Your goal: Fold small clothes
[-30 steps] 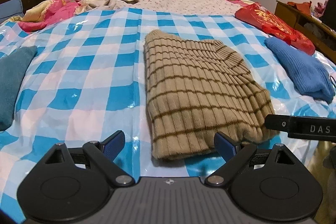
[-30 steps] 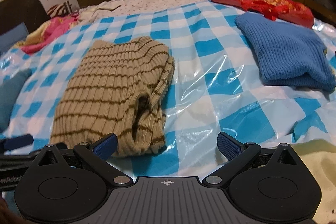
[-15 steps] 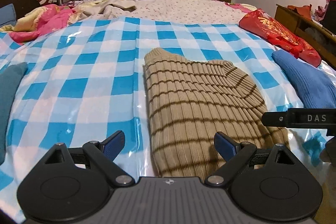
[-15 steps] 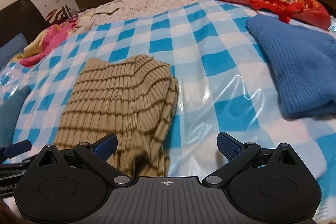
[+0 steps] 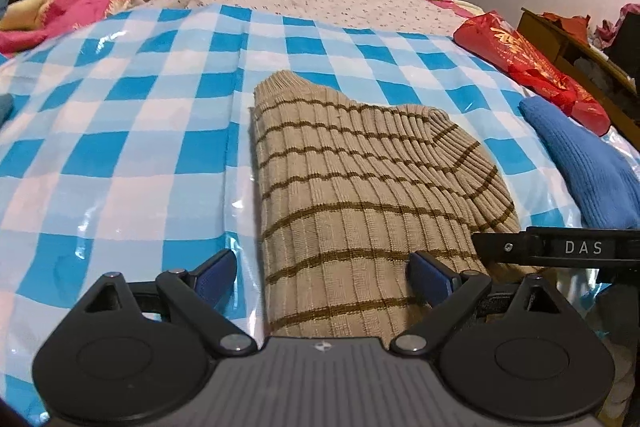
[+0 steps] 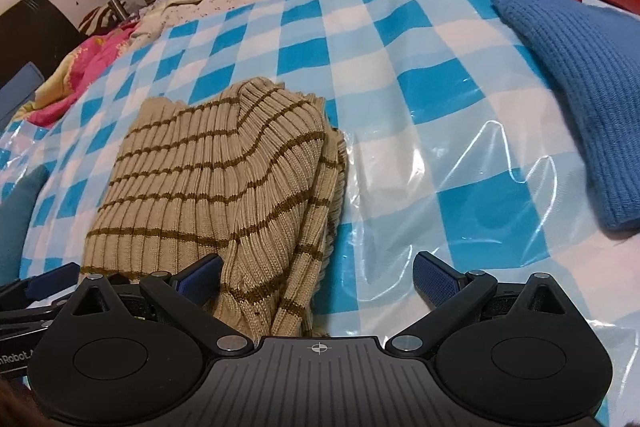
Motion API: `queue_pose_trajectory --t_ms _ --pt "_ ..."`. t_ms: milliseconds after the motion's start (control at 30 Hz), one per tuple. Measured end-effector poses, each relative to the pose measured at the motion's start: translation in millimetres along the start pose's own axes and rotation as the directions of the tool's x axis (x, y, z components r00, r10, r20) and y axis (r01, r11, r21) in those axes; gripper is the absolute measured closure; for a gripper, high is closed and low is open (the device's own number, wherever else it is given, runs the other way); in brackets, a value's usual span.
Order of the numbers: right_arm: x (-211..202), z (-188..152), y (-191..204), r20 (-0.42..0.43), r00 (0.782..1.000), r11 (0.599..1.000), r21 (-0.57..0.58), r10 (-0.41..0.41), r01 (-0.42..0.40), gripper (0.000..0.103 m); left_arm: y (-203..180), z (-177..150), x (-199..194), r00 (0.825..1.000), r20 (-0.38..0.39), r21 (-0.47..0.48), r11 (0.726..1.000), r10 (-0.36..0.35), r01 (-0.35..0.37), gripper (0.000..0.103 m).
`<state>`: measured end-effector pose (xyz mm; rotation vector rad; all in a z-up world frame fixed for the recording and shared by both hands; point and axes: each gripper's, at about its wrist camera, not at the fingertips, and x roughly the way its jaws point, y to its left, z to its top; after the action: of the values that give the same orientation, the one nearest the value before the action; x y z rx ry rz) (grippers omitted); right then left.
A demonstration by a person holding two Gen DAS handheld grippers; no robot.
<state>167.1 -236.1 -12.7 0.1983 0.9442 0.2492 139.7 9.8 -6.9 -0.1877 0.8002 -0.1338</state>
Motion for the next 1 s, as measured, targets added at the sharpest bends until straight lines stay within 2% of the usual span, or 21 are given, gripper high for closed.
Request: queue_pose_trajectory --t_ms 133,200,267,600,733,867,1000 --pt "0 0 -1 -0.005 0.999 0.999 0.003 0.034 -0.034 0.015 -3 0 3 1.000 -0.003 0.005 1.000 -0.010 0.010 0.000" --pt "-1 0 1 -0.004 0.999 0.999 -0.006 0.041 -0.041 0.026 -4 0 4 1.000 -0.006 0.006 1.000 -0.019 0.019 0.000" --pt "-3 0 3 -0.006 0.999 0.999 -0.008 0.053 -0.053 0.030 -8 0 5 1.000 -0.005 0.013 1.000 -0.018 0.018 0.000" --pt "-8 5 -1 -0.002 1.000 1.000 -0.001 0.013 -0.013 0.030 -18 3 8 1.000 0.005 0.035 0.999 -0.003 0.003 0.000" --pt "-31 -1 -1 0.050 0.999 1.000 -0.002 -0.021 0.021 0.029 -14 -1 -3 0.999 0.028 0.032 0.999 0.033 -0.034 0.000" --pt "-62 -18 13 0.133 0.988 0.991 -0.091 -0.081 0.093 0.028 -14 -7 -10 0.998 0.021 0.021 0.998 0.051 -0.051 0.000" --pt "-78 -33 24 0.142 0.989 0.990 -0.121 -0.049 0.067 0.028 -18 -16 -18 0.997 0.023 0.025 0.997 0.068 -0.069 0.000"
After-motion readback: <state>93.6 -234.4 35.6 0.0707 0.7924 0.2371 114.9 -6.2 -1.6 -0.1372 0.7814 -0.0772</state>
